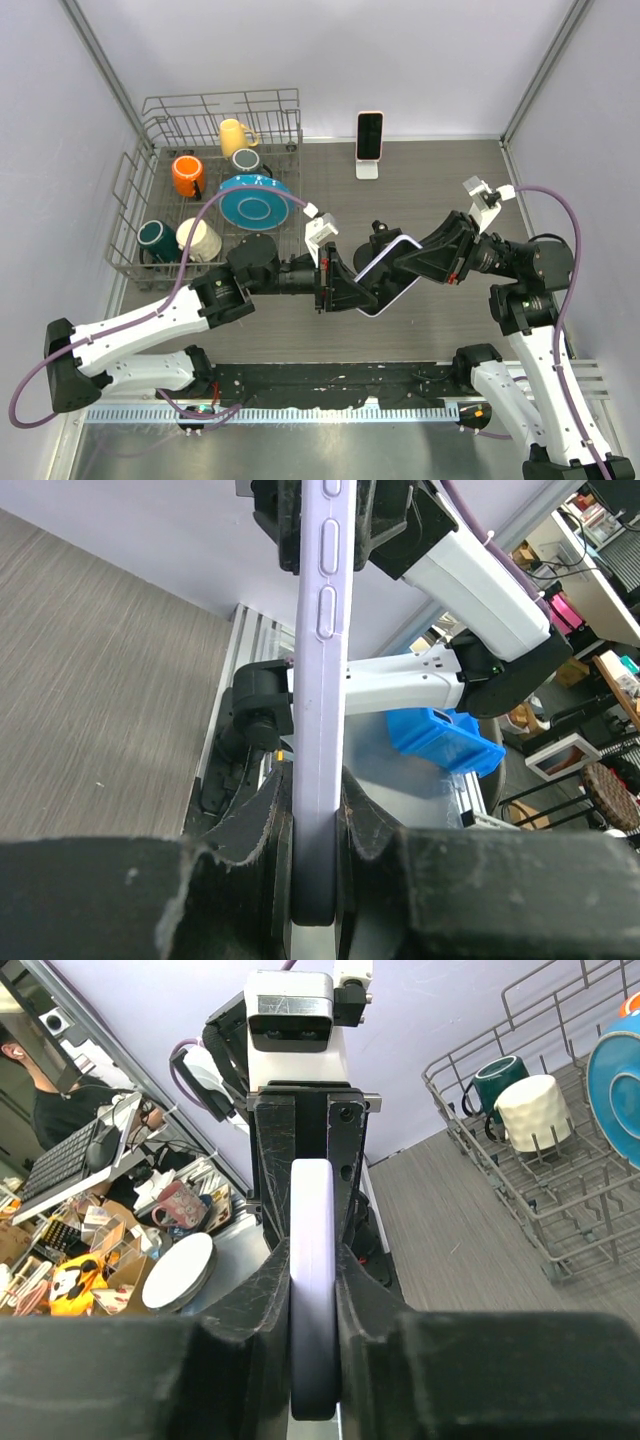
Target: Place the phone on the phone stand
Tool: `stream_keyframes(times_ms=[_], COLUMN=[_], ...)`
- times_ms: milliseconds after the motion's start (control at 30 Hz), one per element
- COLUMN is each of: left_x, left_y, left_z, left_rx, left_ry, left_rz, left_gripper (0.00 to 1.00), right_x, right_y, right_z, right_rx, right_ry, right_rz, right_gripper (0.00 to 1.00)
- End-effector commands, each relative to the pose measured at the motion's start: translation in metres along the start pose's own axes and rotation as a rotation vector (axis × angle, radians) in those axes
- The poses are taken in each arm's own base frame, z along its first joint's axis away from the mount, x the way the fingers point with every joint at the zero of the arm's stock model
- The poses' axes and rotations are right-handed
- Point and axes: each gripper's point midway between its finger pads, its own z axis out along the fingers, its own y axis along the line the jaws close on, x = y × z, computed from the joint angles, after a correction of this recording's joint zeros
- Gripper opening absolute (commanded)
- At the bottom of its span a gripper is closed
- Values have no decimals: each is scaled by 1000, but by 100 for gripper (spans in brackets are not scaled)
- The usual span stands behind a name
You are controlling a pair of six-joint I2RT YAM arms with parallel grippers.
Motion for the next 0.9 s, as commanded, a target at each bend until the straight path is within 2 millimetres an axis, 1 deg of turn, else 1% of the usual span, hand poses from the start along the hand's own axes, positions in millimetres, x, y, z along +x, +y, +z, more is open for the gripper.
stream_keyframes(times_ms=[0, 33, 67, 167, 233, 333, 367, 467, 533, 567, 667, 733, 767, 833, 867], left_x=[-34, -36, -35, -34, -34, -33, -33, -32, -31, -31, -31, -32, -32, -32, -32], left_y=[-20, -21, -21, -22, -23, -24, -24, -23, -25, -25, -25, -26, -26, -26, -26], left_z=[-6, -8, -8, -11, -12, -13, -13, -12, -11, -9, -6, -5, -5, -5, -6], left_rx=[46, 47, 47, 45, 50, 53, 55, 57, 71, 73, 86, 89, 88, 89, 89], left_ry=[-122, -126, -123, -121, -121, -122, -123, -118, -113, -112, -106, -105, -106, -107, -107], left_rz=[57, 59, 60, 64, 64, 67, 68, 67, 65, 62, 55, 56, 56, 58, 58], left_gripper=[0, 0, 0, 0, 0, 0, 0, 0, 0, 0, 0, 0, 0, 0, 0], right_x=[-6, -8, -8, -10, -11, -9, -8, -8, -8, -8, -9, -10, -10, -9, -9], right_y=[11, 11, 12, 16, 17, 20, 21, 23, 22, 21, 17, 17, 17, 17, 17], right_z=[2, 2, 3, 2, 2, 2, 2, 1, 2, 2, 3, 3, 3, 3, 3], right_rx=[-28, -27, -29, -32, -40, -53, -57, -65, -64, -62, -61, -60, -61, -63, -60], right_ry=[1, 0, 0, -7, -10, -5, -2, -2, -4, -4, -9, -11, -11, -8, -11], right_rz=[-5, -4, 0, -10, -11, -10, -9, -9, -13, -8, -2, -6, -9, -17, -29], right_gripper=[35, 41, 50, 62, 63, 59, 53, 48, 48, 50, 49, 46, 36, 24, 7])
